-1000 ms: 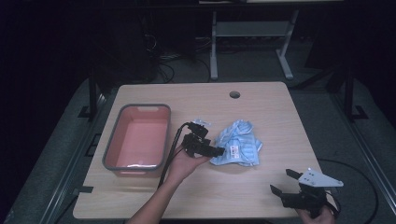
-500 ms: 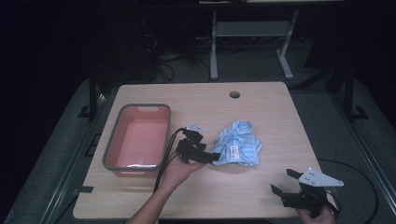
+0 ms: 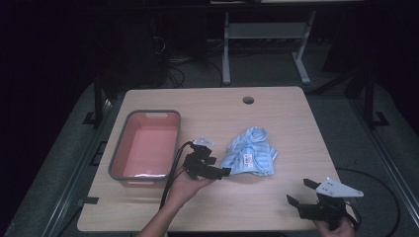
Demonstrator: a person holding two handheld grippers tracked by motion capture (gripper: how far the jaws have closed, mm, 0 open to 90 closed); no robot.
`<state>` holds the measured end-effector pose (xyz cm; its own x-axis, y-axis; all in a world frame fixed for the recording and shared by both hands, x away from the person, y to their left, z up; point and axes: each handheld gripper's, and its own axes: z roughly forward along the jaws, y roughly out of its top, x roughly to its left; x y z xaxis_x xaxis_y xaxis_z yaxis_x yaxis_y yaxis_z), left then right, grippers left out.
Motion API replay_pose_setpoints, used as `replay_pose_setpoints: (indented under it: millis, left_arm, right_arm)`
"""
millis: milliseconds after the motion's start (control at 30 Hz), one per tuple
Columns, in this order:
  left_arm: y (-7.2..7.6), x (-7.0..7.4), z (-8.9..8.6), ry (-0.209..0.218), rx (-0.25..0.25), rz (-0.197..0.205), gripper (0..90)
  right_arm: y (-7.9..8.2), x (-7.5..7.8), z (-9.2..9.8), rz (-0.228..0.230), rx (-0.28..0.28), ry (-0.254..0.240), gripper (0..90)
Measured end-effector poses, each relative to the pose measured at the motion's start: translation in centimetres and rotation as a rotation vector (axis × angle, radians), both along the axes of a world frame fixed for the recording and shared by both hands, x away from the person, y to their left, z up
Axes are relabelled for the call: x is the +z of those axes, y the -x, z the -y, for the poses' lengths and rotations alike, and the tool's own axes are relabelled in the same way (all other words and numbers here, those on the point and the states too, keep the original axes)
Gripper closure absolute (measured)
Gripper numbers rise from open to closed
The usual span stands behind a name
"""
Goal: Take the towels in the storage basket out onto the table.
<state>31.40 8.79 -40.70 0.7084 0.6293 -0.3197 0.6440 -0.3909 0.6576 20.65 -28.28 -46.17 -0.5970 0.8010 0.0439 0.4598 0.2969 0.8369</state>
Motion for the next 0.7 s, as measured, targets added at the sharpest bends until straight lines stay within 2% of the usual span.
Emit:
replay_pose_setpoints:
  millis: [100, 367, 467, 700]
  left_arm:
    - [0.3, -0.2, -0.2, 0.009, 0.007, 0.005, 27.0]
    - [1.4, -0.7, -0.7, -0.006, -0.009, 0.014, 26.9]
    - [1.8, -0.9, -0.7, 0.009, -0.009, 0.011, 26.8]
    - [2.4, -1.3, -1.1, -0.003, -0.018, 0.020, 26.8]
  right_arm:
    - [0.0, 0.0, 0.0, -0.004, -0.004, -0.002, 15.5]
    - [0.0, -0.1, 0.0, -0.006, -0.005, -0.001, 15.5]
    - [0.0, -0.1, 0.0, -0.006, -0.005, 0.000, 15.5]
    - [-0.1, -0.1, 0.0, -0.007, -0.006, 0.002, 15.5]
